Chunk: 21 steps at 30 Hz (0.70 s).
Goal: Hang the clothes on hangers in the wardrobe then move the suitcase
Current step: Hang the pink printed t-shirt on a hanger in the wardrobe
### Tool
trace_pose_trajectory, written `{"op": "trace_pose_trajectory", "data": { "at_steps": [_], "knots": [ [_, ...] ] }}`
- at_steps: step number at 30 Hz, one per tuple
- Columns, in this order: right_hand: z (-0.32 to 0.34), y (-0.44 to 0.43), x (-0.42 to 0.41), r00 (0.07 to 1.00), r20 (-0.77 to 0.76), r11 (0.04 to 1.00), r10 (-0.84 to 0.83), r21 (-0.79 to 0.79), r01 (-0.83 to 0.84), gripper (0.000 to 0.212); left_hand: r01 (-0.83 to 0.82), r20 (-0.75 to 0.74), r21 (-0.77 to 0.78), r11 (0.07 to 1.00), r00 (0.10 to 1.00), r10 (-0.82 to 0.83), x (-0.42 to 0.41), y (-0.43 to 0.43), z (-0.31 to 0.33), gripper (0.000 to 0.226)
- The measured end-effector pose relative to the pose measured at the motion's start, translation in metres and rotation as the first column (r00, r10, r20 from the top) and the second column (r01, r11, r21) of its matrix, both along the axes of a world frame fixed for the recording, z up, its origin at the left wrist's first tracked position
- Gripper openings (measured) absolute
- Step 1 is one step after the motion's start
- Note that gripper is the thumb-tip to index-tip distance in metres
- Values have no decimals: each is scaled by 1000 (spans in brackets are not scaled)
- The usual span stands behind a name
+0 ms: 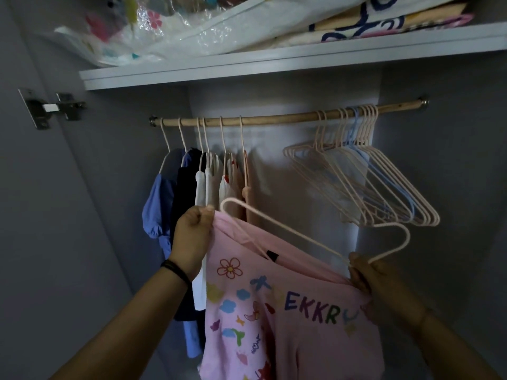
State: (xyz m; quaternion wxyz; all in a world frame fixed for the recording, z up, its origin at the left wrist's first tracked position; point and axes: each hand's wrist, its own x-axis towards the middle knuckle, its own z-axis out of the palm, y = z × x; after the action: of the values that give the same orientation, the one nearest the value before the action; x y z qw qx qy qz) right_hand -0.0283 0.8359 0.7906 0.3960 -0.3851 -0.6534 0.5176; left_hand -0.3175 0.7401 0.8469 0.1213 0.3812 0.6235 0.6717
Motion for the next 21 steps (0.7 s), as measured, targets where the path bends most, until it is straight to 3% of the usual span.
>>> {"op": "trace_pose_trajectory", "data": {
  "at_steps": [7, 11, 14, 17, 21],
  "knots": [
    [-9, 12, -1, 985, 174, 991, -6, 131, -17, 45, -48, -63, 7, 999, 997, 48, 3, 2, -6, 24],
    [-11, 19, -6, 954, 300, 960, -19, 273, -67, 48, -19, -252, -4, 1000, 968, 17, 5, -2, -3, 29],
    [-6, 22, -18, 912, 409, 941, -15, 315, -126, 50, 31, -432, -66, 997, 900, -57, 13, -2, 4, 29],
    [24, 16, -35, 892, 451, 902, 19, 377, -209, 51, 79, -600, -226, 971, 774, -203, 31, 2, 6, 30],
    [73, 2, -62, 843, 536, 840, 53, 432, -328, 47, 104, -641, -264, 959, 724, -255, 51, 8, -2, 35]
  ]
}}
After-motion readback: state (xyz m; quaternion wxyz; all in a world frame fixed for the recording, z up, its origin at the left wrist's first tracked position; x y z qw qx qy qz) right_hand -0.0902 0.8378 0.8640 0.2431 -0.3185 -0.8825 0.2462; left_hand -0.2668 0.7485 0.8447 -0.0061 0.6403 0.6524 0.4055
